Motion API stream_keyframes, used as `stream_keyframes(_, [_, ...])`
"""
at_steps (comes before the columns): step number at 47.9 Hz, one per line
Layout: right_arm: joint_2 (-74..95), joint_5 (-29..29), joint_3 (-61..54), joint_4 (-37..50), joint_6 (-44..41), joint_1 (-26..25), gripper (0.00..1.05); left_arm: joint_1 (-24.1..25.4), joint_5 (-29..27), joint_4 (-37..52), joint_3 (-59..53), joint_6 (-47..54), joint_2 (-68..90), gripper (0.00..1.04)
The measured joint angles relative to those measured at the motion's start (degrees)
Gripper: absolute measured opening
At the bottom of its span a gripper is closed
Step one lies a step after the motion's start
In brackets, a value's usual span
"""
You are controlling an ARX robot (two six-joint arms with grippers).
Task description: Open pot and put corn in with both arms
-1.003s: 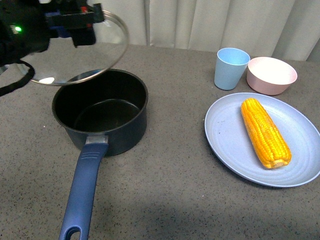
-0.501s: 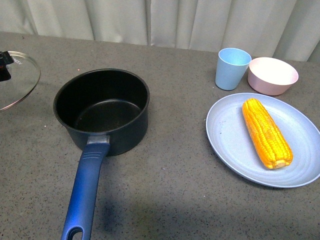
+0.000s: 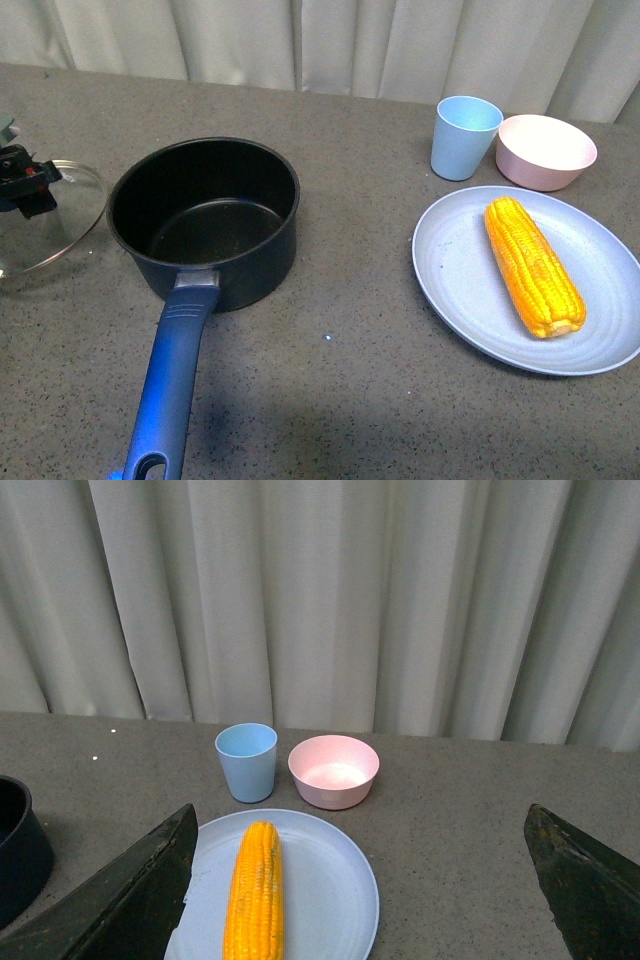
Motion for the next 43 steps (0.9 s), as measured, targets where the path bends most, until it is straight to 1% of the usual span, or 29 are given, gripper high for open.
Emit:
stream_keyframes(30, [0.0, 0.0, 0.0, 0.0, 0.0, 0.0, 0.96, -1.8, -0.6, -2.0, 1.4, 4.5, 3.3, 0.59])
stream_keyframes(34, [0.0, 0.0, 0.0, 0.0, 0.0, 0.0, 0.96, -1.9, -0.6, -2.0, 1.4, 5.0, 3.3, 0.72])
stream_keyframes(35, [0.0, 0.0, 0.0, 0.0, 0.0, 0.0, 0.96, -1.9, -0.6, -1.9, 1.3, 5.0, 3.3, 0.78])
stream_keyframes(40, [0.0, 0.0, 0.0, 0.0, 0.0, 0.0, 0.96, -1.9, -0.7, -1.0, 0.3, 4.9, 2.3, 0.97])
stream_keyframes(41, [0.0, 0.0, 0.0, 0.0, 0.0, 0.0, 0.96, -1.8, -0.7, -0.7, 0.0, 4.6, 1.8, 1.0])
stream_keyframes(43, [0.0, 0.0, 0.0, 0.0, 0.0, 0.0, 0.96, -1.7, -0.7, -0.5, -0.8, 4.0, -0.1, 0.98])
